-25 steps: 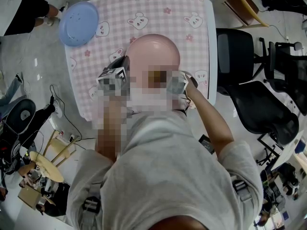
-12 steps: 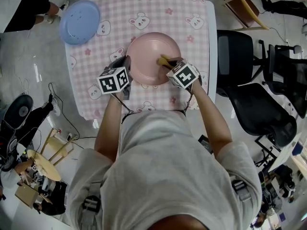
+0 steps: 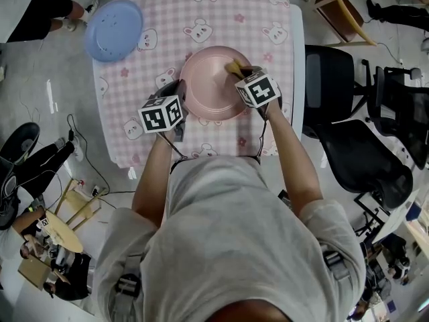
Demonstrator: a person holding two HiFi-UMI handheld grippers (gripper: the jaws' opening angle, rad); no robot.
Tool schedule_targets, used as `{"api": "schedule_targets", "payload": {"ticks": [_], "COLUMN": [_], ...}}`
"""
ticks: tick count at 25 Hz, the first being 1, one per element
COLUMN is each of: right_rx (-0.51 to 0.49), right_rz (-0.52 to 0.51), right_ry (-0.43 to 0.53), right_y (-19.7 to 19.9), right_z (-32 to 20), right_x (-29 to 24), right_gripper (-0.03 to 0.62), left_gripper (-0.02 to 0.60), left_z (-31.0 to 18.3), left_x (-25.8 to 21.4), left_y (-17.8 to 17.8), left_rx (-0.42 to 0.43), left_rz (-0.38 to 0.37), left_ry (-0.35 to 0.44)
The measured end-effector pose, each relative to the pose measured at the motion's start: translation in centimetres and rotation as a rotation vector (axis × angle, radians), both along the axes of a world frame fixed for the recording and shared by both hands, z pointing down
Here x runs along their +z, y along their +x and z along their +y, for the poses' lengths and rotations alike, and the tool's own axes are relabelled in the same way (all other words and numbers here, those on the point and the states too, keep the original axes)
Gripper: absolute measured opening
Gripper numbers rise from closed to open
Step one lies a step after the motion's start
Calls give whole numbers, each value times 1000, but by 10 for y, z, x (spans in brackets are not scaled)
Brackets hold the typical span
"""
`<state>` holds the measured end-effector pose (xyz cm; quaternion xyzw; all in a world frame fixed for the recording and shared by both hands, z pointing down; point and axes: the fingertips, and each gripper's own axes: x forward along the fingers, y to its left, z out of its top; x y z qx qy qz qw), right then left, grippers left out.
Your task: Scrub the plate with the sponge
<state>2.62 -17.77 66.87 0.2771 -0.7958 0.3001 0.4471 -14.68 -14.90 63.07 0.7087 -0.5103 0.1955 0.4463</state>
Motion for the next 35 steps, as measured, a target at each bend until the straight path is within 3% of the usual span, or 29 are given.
{"api": "schedule_targets", "payload": {"ticks": [7, 14, 22, 35], "right_rx": [38, -98, -285, -500], "right_rz": [8, -81, -144, -143], "right_ry": [39, 82, 37, -36], "right_y": [-14, -58, -105, -114], "right_z": [-27, -21, 21, 104], "right_x": [-1, -12, -17, -8], "right_gripper": [66, 67, 67, 67], "left_gripper": [41, 38, 32, 28], "left_z": [-6, -8, -9, -3], "left_x": [0, 0, 4, 17], "left_y": [3, 4, -2, -9], "left_rx": [4, -6, -3, -18], "left_rz": [2, -6, -20, -24], "left_ry": [-2, 1, -14, -46]}}
